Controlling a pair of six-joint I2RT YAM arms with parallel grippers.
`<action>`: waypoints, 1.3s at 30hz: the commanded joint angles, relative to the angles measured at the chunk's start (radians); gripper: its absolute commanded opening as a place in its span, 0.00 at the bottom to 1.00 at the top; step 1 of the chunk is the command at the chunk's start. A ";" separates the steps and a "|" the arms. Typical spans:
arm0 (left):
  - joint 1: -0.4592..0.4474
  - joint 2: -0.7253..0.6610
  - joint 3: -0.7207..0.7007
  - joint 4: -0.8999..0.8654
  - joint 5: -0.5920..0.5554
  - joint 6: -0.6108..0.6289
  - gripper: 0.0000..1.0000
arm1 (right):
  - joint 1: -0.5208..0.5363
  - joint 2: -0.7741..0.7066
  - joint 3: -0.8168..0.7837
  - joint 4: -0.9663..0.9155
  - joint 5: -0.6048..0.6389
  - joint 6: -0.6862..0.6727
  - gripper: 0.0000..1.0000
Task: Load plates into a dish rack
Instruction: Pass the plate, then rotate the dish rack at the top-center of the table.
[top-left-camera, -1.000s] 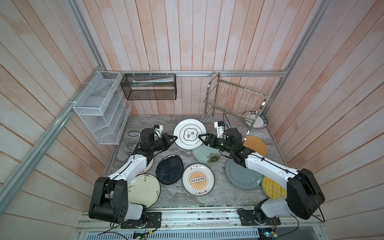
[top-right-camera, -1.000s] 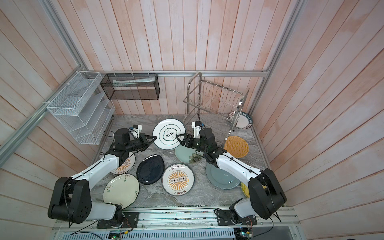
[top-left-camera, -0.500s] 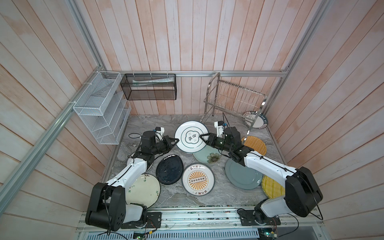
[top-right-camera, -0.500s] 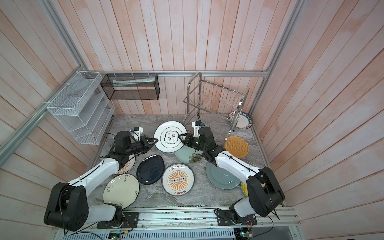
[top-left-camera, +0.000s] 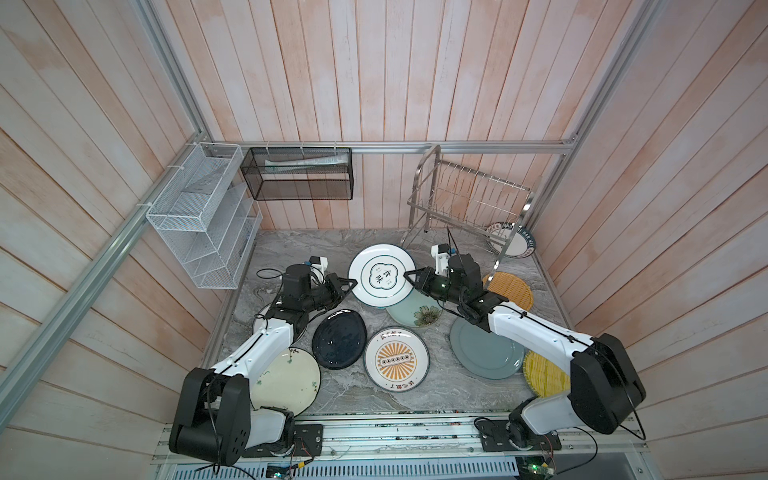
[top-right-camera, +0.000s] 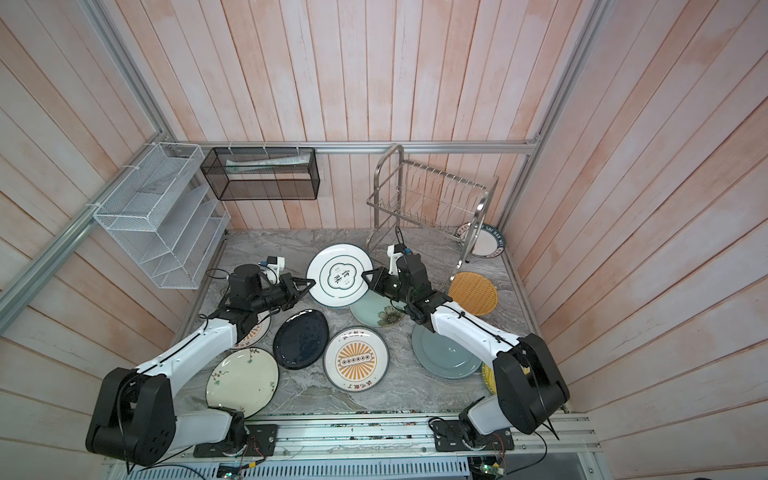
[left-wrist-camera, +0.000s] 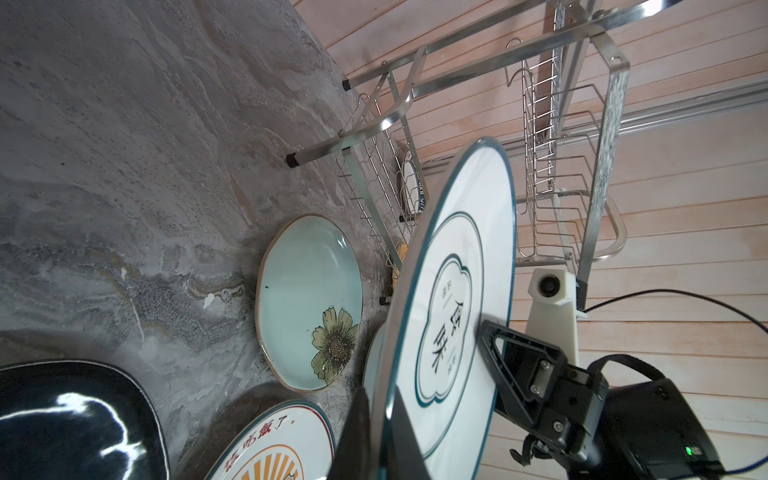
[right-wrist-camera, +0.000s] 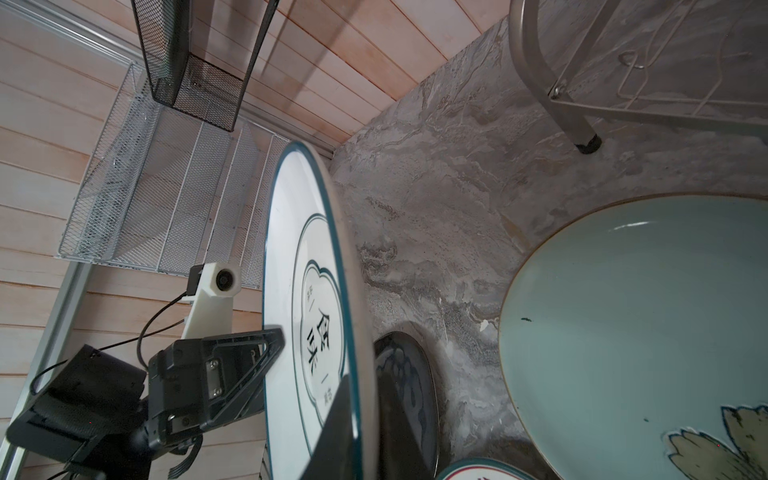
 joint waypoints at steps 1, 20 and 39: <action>-0.005 -0.015 -0.005 0.040 -0.006 0.000 0.00 | -0.002 -0.030 0.004 -0.021 0.016 -0.015 0.03; -0.055 -0.113 0.001 0.006 -0.158 0.222 0.87 | -0.139 -0.300 -0.005 -0.183 0.166 -0.165 0.00; -0.190 0.599 0.386 0.394 -0.229 0.782 0.73 | -0.192 -0.495 0.179 -0.347 0.285 -0.324 0.00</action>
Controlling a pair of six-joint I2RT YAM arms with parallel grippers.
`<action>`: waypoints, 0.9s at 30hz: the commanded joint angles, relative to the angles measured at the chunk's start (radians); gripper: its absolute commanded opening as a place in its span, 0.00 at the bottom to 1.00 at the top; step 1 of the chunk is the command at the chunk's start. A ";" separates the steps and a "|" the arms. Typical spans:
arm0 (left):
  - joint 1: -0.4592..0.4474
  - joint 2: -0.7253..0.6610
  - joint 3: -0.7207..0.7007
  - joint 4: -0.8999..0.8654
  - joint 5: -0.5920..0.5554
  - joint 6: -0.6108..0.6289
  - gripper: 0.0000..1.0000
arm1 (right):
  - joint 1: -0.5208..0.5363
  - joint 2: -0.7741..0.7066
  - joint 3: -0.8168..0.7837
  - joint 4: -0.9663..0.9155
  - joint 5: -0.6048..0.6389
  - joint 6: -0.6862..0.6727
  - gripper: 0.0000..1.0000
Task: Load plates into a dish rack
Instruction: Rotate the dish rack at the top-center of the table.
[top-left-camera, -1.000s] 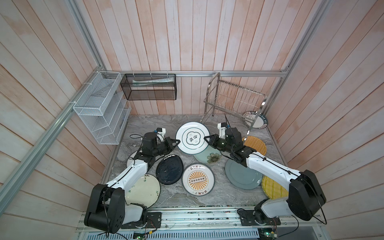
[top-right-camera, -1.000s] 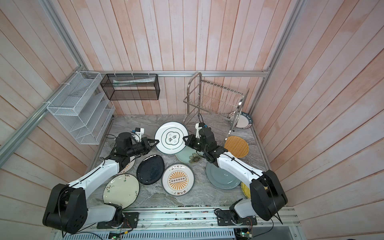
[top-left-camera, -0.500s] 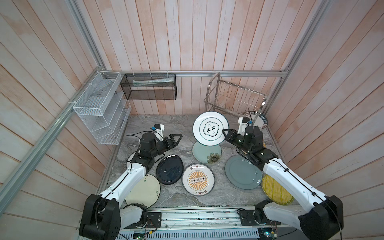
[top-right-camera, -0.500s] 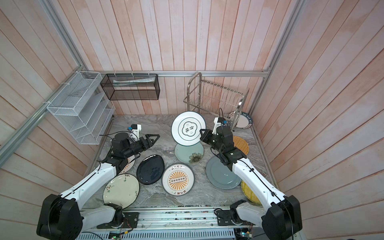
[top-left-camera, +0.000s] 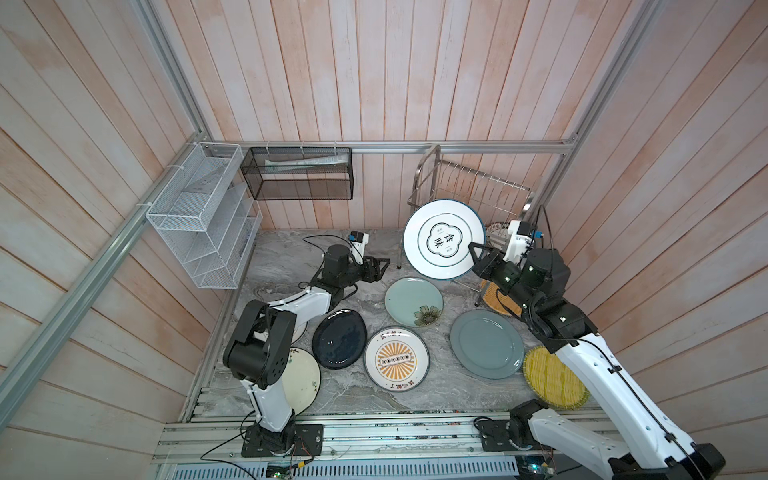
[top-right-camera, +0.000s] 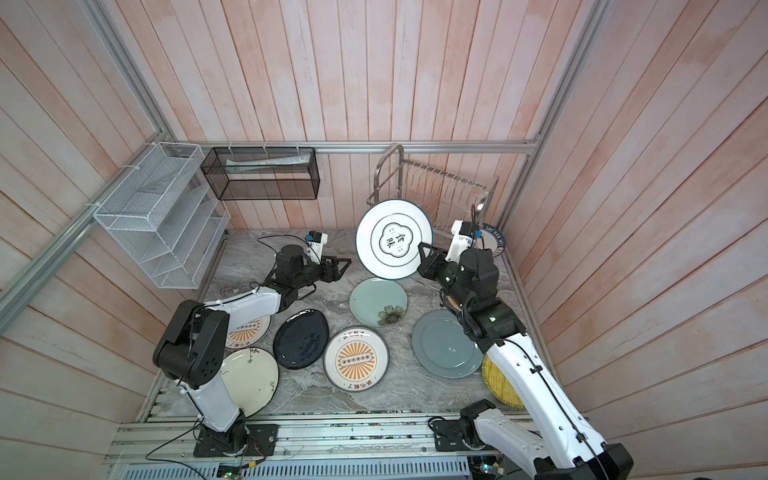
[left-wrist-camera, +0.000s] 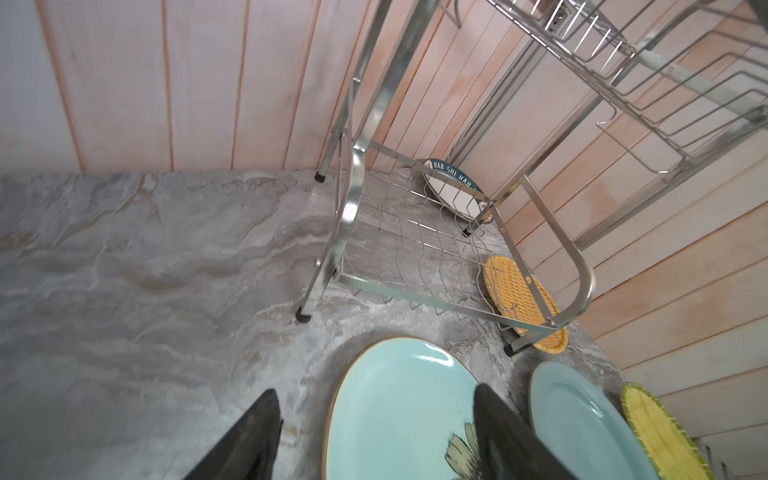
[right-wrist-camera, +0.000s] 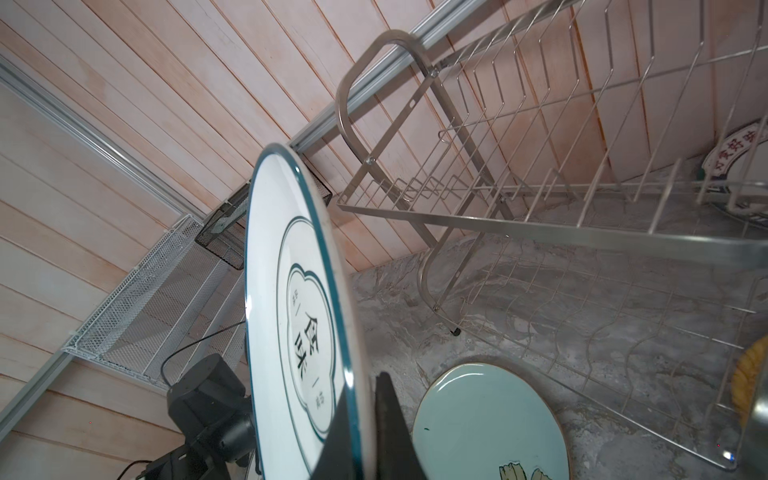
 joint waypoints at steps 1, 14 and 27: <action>-0.014 0.106 0.052 0.137 -0.015 0.120 0.73 | -0.009 -0.021 0.062 -0.007 0.043 -0.042 0.00; -0.044 0.430 0.382 0.196 -0.092 0.191 0.63 | -0.014 -0.054 0.107 -0.070 0.060 -0.075 0.00; -0.062 0.609 0.698 0.041 -0.098 0.191 0.42 | -0.038 -0.069 0.106 -0.100 0.061 -0.086 0.00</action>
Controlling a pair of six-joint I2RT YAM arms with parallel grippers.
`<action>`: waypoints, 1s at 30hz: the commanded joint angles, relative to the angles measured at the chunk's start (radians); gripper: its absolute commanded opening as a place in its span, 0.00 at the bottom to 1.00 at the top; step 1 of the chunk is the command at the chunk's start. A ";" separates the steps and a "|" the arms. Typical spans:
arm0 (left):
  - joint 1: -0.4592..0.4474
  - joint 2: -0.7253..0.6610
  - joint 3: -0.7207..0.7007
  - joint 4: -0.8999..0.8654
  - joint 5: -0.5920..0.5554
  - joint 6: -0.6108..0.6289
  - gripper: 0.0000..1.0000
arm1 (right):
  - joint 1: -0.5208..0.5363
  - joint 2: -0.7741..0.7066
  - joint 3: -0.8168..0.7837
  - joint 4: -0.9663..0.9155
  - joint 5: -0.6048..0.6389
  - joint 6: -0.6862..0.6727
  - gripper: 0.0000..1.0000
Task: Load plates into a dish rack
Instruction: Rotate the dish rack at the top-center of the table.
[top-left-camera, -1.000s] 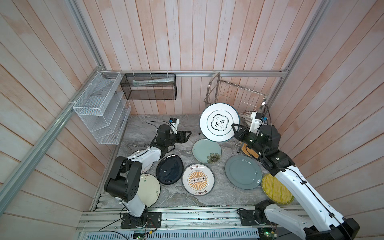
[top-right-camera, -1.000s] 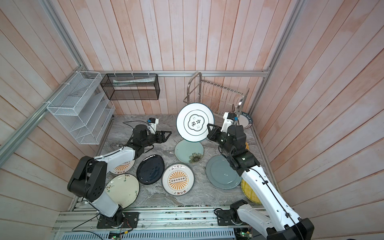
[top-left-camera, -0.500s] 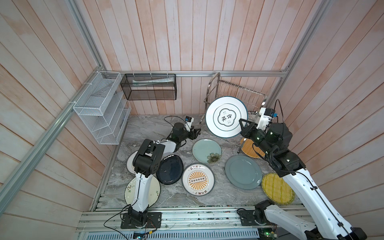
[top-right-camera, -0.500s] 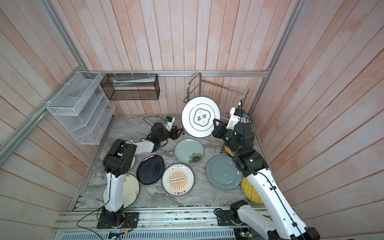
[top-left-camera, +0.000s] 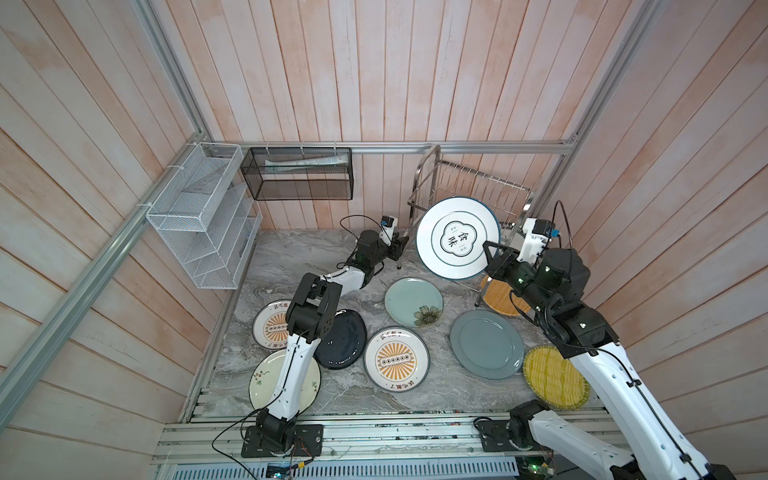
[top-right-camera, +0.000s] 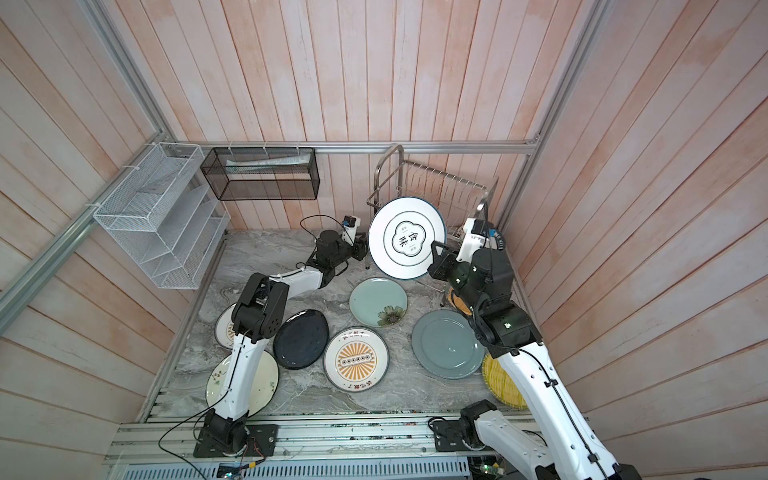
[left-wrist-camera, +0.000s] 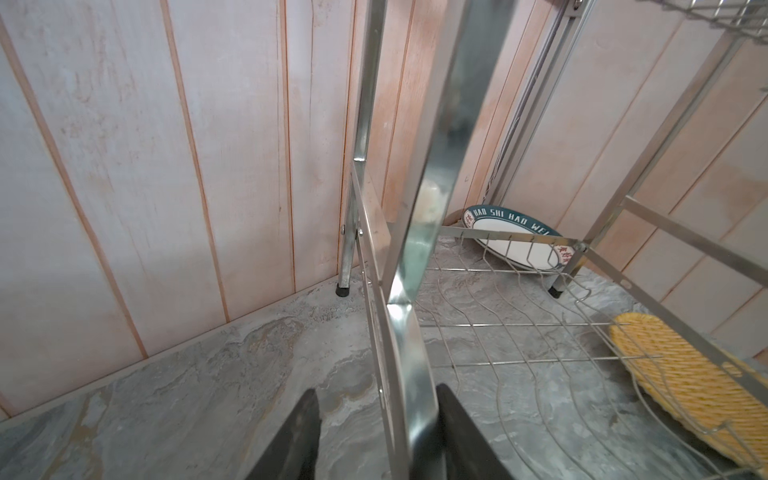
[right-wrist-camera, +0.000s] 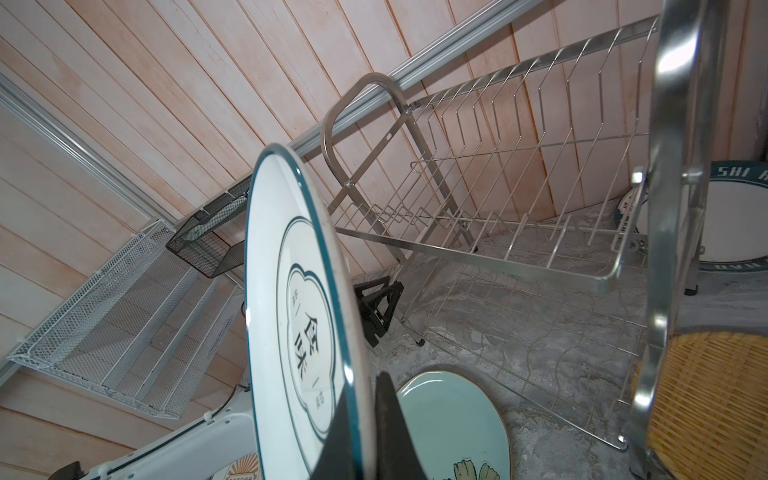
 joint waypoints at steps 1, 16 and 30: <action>-0.013 0.033 0.049 -0.066 0.000 0.009 0.40 | -0.012 -0.026 0.044 0.033 0.012 -0.008 0.00; -0.042 -0.085 -0.064 -0.132 -0.226 -0.093 0.00 | -0.021 -0.016 0.062 0.039 0.018 -0.019 0.00; -0.049 -0.314 -0.405 -0.065 -0.543 -0.253 0.00 | -0.021 0.018 0.112 0.060 0.036 -0.041 0.00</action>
